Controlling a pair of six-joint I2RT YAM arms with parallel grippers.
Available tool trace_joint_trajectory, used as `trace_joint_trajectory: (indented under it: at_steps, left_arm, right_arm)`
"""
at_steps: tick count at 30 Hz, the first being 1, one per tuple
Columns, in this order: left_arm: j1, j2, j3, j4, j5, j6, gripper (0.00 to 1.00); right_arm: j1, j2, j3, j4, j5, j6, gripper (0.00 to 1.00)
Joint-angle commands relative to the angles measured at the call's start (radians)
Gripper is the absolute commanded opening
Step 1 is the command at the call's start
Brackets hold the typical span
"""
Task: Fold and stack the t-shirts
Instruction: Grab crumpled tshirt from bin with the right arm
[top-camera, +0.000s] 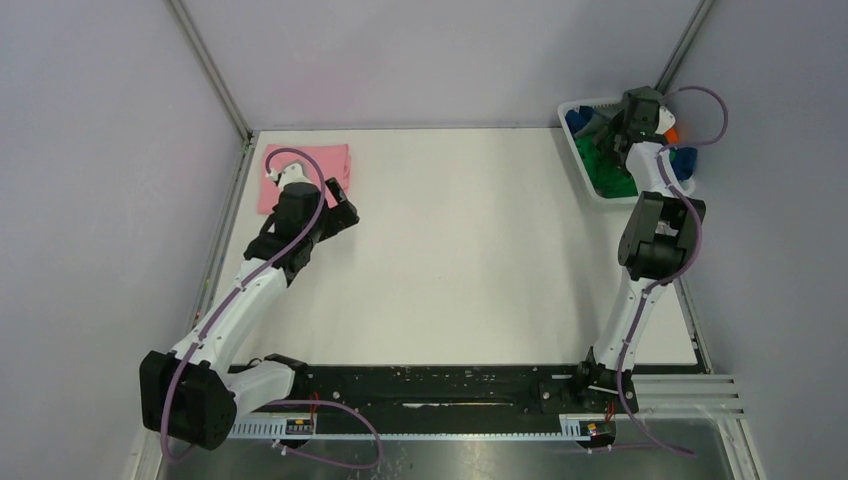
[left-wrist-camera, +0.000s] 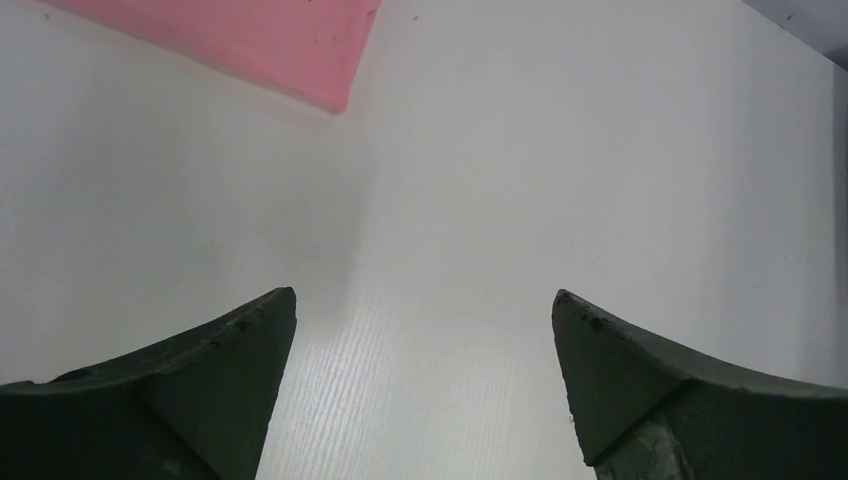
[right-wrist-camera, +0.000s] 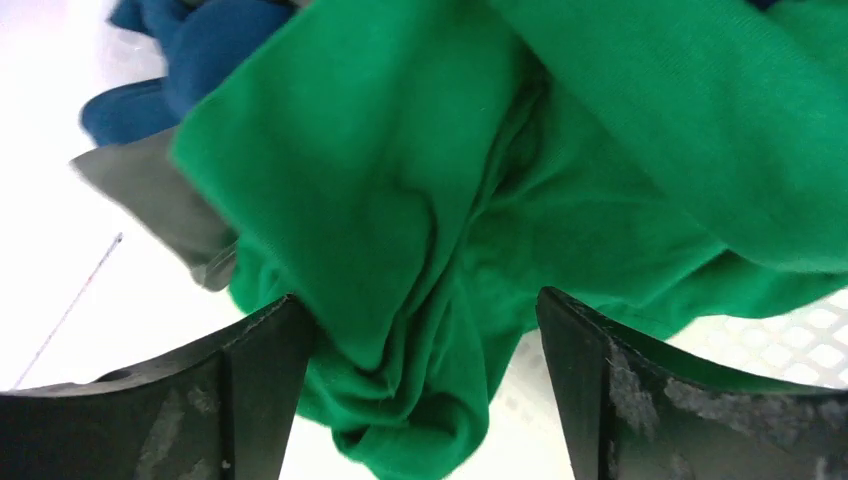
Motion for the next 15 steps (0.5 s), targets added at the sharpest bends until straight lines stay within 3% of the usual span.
trace_joint_trajectory:
  at_steps: [1,3,5,8,10,12,15]
  left_arm:
    - [0.012,0.02,0.048,0.024,-0.013,0.005,0.99]
    - [0.015,0.033,0.055,0.02,-0.007,0.002,0.99]
    - [0.016,0.046,0.059,0.022,0.0,-0.004,0.99]
    - [0.02,0.066,0.071,0.021,0.019,-0.006,0.99]
    - [0.02,0.073,0.078,0.02,0.025,-0.008,0.99]
    - [0.019,0.076,0.081,0.026,0.034,-0.01,0.99]
    - [0.02,0.072,0.079,0.038,0.046,-0.015,0.99]
  right_arm:
    - [-0.023,0.059,0.088,0.009,-0.044,0.081,0.83]
    - [-0.027,0.085,0.103,-0.01,-0.086,0.089,0.77]
    - [-0.027,0.086,0.069,0.032,-0.124,0.098,0.59]
    - [-0.027,0.049,0.02,0.078,-0.128,0.107,0.23]
    - [-0.027,-0.005,-0.008,0.106,-0.117,0.096,0.09]
    - [-0.027,-0.078,-0.031,0.121,-0.089,0.075,0.0]
    - [-0.027,-0.213,-0.068,0.145,-0.026,0.024,0.0]
